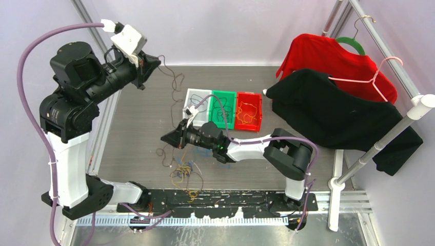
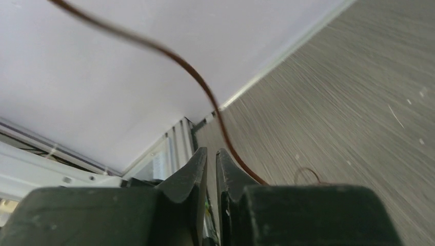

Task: Untangle the cables
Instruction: Untie the cable.

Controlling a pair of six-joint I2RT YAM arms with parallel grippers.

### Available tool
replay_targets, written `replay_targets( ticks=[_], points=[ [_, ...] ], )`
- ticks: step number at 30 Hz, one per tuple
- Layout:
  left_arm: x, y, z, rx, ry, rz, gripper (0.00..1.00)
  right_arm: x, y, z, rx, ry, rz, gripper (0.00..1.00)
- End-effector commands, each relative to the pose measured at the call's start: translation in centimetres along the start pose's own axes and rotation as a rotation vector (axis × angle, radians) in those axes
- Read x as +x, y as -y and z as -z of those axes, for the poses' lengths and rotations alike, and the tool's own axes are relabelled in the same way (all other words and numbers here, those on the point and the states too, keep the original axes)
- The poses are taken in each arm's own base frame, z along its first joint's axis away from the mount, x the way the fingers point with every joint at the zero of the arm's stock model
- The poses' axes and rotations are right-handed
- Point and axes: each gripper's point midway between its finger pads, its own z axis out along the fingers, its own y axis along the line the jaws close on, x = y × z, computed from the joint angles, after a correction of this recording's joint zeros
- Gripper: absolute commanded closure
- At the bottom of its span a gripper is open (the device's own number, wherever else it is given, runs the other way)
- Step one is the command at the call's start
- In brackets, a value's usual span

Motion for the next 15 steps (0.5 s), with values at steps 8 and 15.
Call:
replay_targets(
  ticks=[8,15],
  points=[
    [-8.3,-4.2,2.4,-0.207,0.269,-0.121,1.00,3.1,4.0,2.2,0.125,0.018,0.016,0.78],
    [-11.7,-6.1,3.6,-0.313,0.382,-0.235,1.00,5.8,6.7,3.4,0.217,-0.041,0.001,0.74]
  ],
)
